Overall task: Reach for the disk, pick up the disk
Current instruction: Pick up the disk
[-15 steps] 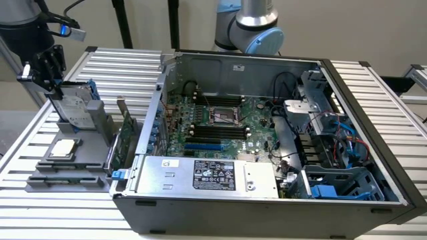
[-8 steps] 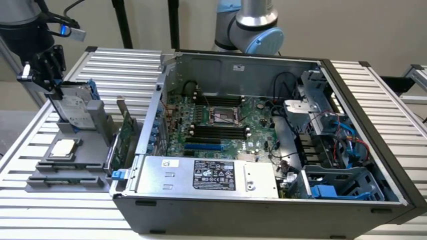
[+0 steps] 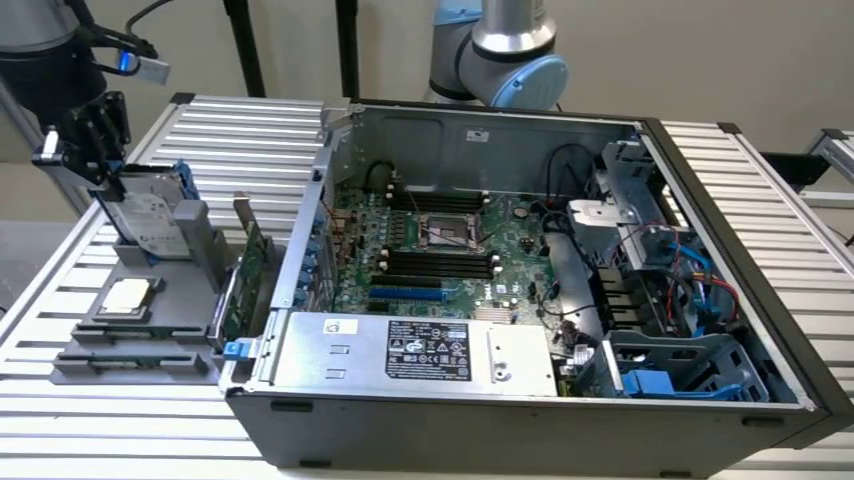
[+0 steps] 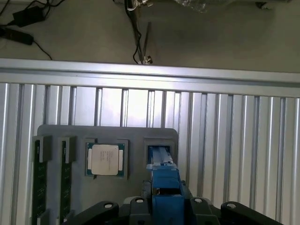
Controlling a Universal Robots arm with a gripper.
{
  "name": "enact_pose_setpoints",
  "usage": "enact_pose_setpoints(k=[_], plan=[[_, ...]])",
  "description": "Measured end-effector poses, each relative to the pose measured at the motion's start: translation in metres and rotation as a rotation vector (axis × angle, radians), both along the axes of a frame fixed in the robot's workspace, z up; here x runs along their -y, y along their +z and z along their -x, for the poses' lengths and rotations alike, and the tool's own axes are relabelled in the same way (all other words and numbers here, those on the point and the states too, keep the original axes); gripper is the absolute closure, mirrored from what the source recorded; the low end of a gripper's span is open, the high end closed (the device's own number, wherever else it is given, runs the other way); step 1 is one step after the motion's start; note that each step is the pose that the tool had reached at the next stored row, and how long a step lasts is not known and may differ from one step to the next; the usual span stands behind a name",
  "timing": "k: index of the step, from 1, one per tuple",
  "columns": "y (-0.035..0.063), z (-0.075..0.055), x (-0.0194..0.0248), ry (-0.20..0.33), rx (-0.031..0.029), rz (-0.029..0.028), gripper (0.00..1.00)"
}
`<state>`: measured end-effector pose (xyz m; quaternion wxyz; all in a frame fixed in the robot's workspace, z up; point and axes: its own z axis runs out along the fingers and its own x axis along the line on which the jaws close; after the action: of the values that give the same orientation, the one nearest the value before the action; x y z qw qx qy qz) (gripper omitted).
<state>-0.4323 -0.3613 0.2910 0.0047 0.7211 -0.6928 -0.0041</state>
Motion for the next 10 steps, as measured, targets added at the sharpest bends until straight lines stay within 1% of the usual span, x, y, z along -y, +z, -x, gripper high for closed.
enact_pose_setpoints(k=[6, 10], plan=[[0.0, 0.0001, 0.0003, 0.0, 0.0077, -0.0037, 0.67], [-0.0001, 0.0001, 0.0003, 0.0, 0.0085, -0.0044, 0.67]])
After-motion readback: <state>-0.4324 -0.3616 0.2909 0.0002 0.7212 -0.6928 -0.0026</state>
